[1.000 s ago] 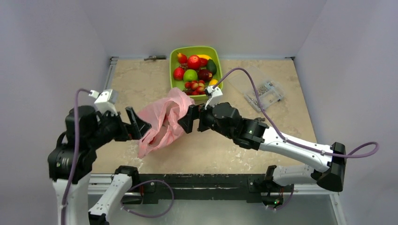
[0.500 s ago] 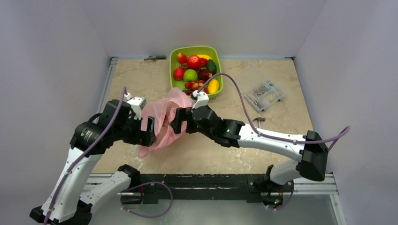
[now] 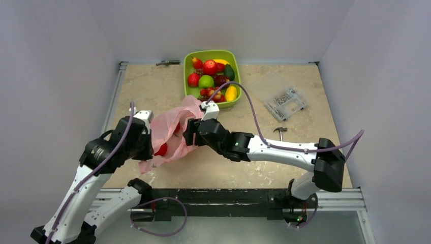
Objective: Take the fake fruits out of the plastic bag
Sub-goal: Adjust the plastic bag at the center of the board, then take out the fake fruit from the plastic bag.
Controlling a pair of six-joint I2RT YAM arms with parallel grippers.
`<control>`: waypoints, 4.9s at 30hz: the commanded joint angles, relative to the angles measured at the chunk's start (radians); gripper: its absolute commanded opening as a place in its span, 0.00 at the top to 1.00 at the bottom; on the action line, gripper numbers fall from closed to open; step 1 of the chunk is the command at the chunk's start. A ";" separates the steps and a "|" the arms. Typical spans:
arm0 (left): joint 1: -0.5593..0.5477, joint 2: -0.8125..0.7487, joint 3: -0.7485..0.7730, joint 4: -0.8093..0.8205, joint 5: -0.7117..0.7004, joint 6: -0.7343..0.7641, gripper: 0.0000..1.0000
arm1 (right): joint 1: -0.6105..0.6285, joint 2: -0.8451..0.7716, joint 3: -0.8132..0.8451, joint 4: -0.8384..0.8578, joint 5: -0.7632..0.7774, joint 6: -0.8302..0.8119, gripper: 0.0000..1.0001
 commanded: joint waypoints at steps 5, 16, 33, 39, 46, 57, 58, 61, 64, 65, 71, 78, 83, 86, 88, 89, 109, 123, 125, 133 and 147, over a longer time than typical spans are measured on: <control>-0.006 -0.415 -0.154 0.099 -0.257 -0.306 1.00 | 0.001 0.036 0.041 -0.148 0.306 0.003 1.00; -0.005 -0.744 -0.305 0.213 -0.172 -0.335 1.00 | 0.001 -0.224 -0.250 -0.261 0.168 -0.057 1.00; -0.004 -0.605 -0.292 0.162 0.047 -0.305 1.00 | 0.002 -0.349 0.164 -0.444 -0.029 -0.365 0.09; -0.005 -0.577 -0.290 0.151 0.039 -0.317 1.00 | 0.032 -0.185 0.228 -0.189 -0.247 -0.275 0.28; -0.005 -0.596 -0.291 0.100 0.019 -0.345 1.00 | 0.153 -0.039 0.042 0.187 -0.127 -0.228 0.60; -0.004 -0.607 -0.313 0.081 0.019 -0.388 1.00 | 0.191 0.259 -0.082 0.546 -0.169 -0.221 0.73; -0.004 -0.605 -0.318 0.071 0.020 -0.395 1.00 | 0.193 0.293 -0.083 0.558 -0.187 -0.200 0.72; -0.003 -0.602 -0.340 0.043 0.042 -0.402 1.00 | 0.193 0.386 -0.102 0.628 -0.237 -0.138 0.73; -0.005 -0.598 -0.336 0.030 0.055 -0.394 1.00 | 0.193 0.430 -0.112 0.666 -0.267 -0.109 0.72; -0.004 -0.596 -0.336 0.030 0.056 -0.390 1.00 | 0.192 0.433 -0.112 0.658 -0.269 -0.102 0.72; -0.005 -0.570 -0.344 0.057 0.110 -0.345 1.00 | 0.190 0.371 -0.109 0.600 -0.162 -0.140 0.69; -0.004 -0.568 -0.353 0.081 0.153 -0.319 1.00 | 0.165 0.365 -0.052 0.544 -0.012 -0.150 0.46; -0.005 -0.608 -0.349 0.070 0.126 -0.338 1.00 | 0.150 0.428 0.008 0.592 -0.022 -0.171 0.34; -0.004 -0.643 -0.351 0.065 0.125 -0.352 1.00 | 0.145 0.472 0.052 0.603 -0.016 -0.192 0.26; -0.004 -0.658 -0.350 0.067 0.125 -0.352 1.00 | 0.142 0.494 0.071 0.622 -0.034 -0.213 0.22; -0.004 -0.661 -0.351 0.067 0.126 -0.352 1.00 | 0.141 0.504 0.077 0.639 -0.036 -0.224 0.18; -0.003 -0.611 -0.361 0.080 0.134 -0.346 1.00 | 0.131 0.842 0.316 0.882 -0.076 -0.441 0.02; -0.003 -0.628 -0.356 0.070 0.125 -0.355 1.00 | 0.110 0.700 0.135 0.949 0.087 -0.486 0.73; -0.002 -0.627 -0.355 0.067 0.125 -0.361 1.00 | 0.110 0.647 0.081 0.942 0.057 -0.501 0.83; 0.023 -0.629 -0.354 0.067 0.105 -0.358 1.00 | 0.113 0.482 -0.101 0.845 -0.103 -0.458 0.99; 0.026 -0.597 -0.250 0.016 -0.020 -0.374 1.00 | 0.112 0.110 -0.213 0.537 -0.370 -0.409 1.00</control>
